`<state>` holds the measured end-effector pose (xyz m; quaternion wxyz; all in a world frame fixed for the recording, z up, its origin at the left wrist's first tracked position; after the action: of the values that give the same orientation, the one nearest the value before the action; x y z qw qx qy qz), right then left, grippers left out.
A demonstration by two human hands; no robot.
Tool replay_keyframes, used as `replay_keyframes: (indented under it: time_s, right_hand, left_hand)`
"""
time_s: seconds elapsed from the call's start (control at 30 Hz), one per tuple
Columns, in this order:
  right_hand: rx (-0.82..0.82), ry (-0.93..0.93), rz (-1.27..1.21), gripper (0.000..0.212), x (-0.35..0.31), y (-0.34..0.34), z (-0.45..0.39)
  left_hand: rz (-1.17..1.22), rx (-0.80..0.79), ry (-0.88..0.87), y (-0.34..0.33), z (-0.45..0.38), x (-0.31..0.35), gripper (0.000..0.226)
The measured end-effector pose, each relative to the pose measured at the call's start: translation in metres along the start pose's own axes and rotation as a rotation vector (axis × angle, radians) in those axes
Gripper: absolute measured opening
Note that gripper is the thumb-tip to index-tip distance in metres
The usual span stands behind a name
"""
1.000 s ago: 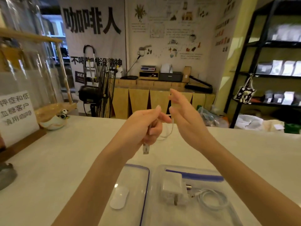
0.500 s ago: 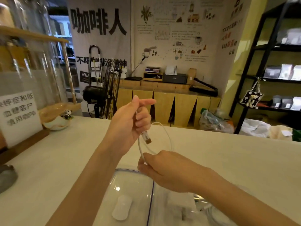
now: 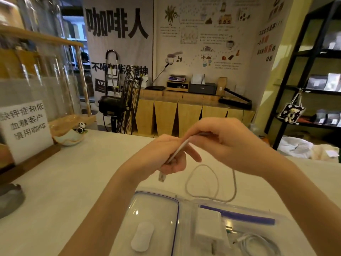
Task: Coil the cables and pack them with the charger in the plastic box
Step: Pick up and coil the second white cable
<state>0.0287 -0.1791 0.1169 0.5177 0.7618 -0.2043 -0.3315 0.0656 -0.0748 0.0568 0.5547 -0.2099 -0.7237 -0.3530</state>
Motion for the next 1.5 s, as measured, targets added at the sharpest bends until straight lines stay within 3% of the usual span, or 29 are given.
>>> replay_keyframes:
  time_s: [0.17,0.3,0.4,0.5,0.6,0.7,0.77,0.93,1.03,1.2,1.33,1.4,1.5]
  right_hand:
    - [0.262,0.008,-0.324,0.017,0.024,0.006,0.001]
    - [0.094,-0.114,-0.791,0.020,0.036,-0.035,0.000]
    - [-0.051,-0.147,-0.770,0.023,0.030,-0.056,0.002]
    - [-0.161,-0.144,-0.615,0.028,0.020,-0.070,0.003]
    - [-0.213,-0.115,-0.369,0.034,0.007,-0.077,0.004]
    - [-0.208,-0.093,-0.358,0.035,-0.003,-0.076,0.007]
    - [-0.182,-0.109,-0.333,0.037,-0.005,-0.071,0.010]
    - [-0.095,-0.150,-0.132,0.023,-0.005,-0.049,0.012]
    - [-0.039,-0.112,-0.003,0.018,-0.006,-0.032,0.009]
    - [0.162,-0.027,-0.073,0.016,-0.008,-0.016,0.009]
    - [0.118,-0.006,-0.303,0.023,-0.007,-0.019,0.006]
    - [0.137,0.006,-0.419,0.022,-0.003,-0.016,0.004]
    - [0.205,0.009,-0.675,0.018,0.009,-0.008,0.003]
  left_hand:
    - [0.584,-0.310,-0.078,-0.003,0.002,0.004,0.063]
    - [0.996,-0.550,-0.260,-0.003,0.013,0.025,0.043]
    - [1.228,-0.504,-0.381,0.006,0.018,0.034,0.039]
    - [1.303,-0.373,-0.454,0.014,0.016,0.028,0.040]
    - [1.196,-0.112,-0.529,0.018,0.012,0.022,0.045]
    - [0.638,0.404,-0.449,0.029,0.014,0.010,0.039]
    - [0.284,0.561,-0.406,0.032,0.016,0.010,0.033]
    - [-0.244,0.501,-0.223,0.021,0.012,0.009,0.025]
    - [-0.396,0.388,-0.171,0.008,0.008,0.012,0.027]
    - [-0.419,0.411,-0.184,0.008,0.010,0.018,0.033]
    - [-0.424,0.469,-0.203,0.013,0.010,0.015,0.032]
    - [-0.319,0.403,-0.177,0.015,0.010,0.012,0.037]
    - [-0.041,0.181,-0.109,0.011,0.008,0.006,0.043]
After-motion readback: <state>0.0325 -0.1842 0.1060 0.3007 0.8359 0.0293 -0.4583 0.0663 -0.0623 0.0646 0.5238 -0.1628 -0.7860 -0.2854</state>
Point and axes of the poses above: each hand's wrist, its own z-axis away from the middle knuckle, its own y-axis out of the back of the hand, x = y × z, the point moved 5 cm from there along -z, towards the middle knuckle, and after that the axes turned 12 degrees about -x, right-handed, at the moved point
